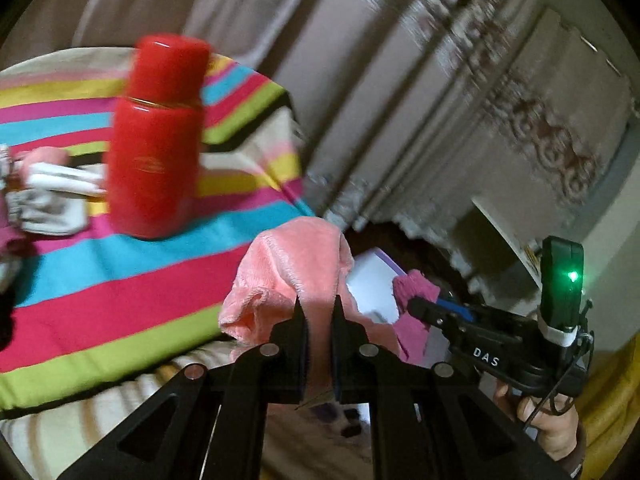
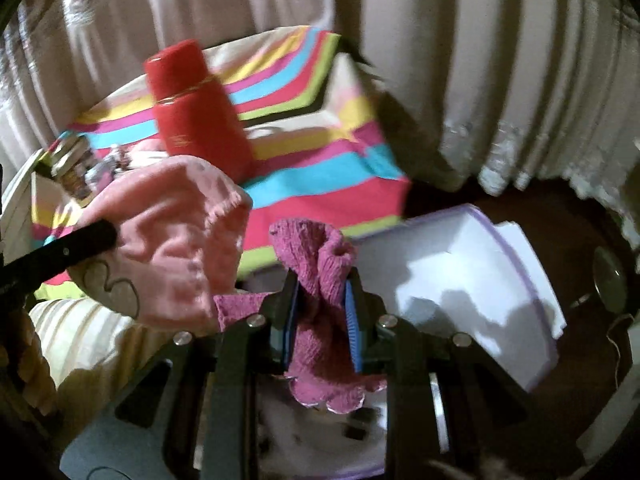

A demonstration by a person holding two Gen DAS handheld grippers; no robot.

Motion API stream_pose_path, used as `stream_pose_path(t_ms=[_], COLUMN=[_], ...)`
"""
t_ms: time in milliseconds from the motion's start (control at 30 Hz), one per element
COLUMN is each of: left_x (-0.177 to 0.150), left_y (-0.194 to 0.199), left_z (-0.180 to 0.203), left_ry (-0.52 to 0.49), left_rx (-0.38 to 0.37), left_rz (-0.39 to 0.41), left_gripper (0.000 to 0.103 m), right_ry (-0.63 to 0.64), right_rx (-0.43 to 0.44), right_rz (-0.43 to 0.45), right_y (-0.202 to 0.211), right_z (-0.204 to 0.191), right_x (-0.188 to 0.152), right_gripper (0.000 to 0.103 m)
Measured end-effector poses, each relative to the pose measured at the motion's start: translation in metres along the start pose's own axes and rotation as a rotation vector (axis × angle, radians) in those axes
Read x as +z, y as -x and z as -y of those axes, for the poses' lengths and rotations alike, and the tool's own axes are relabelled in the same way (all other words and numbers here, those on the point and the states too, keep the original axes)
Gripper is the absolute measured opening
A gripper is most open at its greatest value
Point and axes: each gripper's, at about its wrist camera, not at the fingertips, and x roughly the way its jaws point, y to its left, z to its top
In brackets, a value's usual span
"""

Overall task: Organize soft objects
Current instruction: 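Lower both cloths into the white box and open both grippers, then move both grippers back over the remaining soft items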

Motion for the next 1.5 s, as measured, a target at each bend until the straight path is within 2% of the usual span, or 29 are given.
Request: stream_pose_path(t_ms=[100,200,267,333,433,500,767,967,1167,1500], left_x=[-0.001,0.000,0.000,-0.001,-0.001,-0.001,0.012,0.026,0.039,0.043], left_y=[-0.019,-0.031,-0.039,-0.043,-0.041,-0.038,-0.013,0.015,0.051,0.112], left_z=[0.024,0.040,0.048,0.053,0.055,0.053,0.029,-0.010,-0.075,-0.207], left_ry=[-0.033,-0.053,-0.063,-0.061,-0.074,-0.072,-0.055,-0.025,0.059,0.312], left_rx=[-0.038,-0.079,-0.090,-0.102,-0.101,-0.088,-0.019,0.050,0.160,0.318], left_rz=[-0.035,-0.060,-0.072,-0.078,-0.078,-0.075,-0.017,0.037,0.117,0.240], left_gripper=[0.009,0.017,0.029,0.054,0.056,0.056,0.056,0.056,0.056,0.056], right_ry=[-0.046,-0.089,-0.114,-0.128,-0.128,-0.127,-0.105,-0.027,0.085,0.213], right_rx=[-0.032,-0.058,-0.073,-0.096,-0.133,-0.132,-0.070,-0.027,0.017,0.115], right_rz=[-0.003,-0.005,-0.006,-0.012,-0.014,-0.010,-0.008,0.016,0.050,0.064], right_y=[0.004,0.010,0.011,0.011,0.010,0.011,0.014,0.019,0.024,0.008], right_z=[0.025,0.048,0.060,0.067,0.072,0.072,0.057,0.024,-0.022,-0.096], right_x=[-0.007,-0.014,-0.017,-0.018,-0.022,-0.023,-0.019,-0.010,0.000,0.016], right_gripper=[0.025,0.028,0.029,0.036,0.052,0.056,0.060,0.063,0.063,0.063])
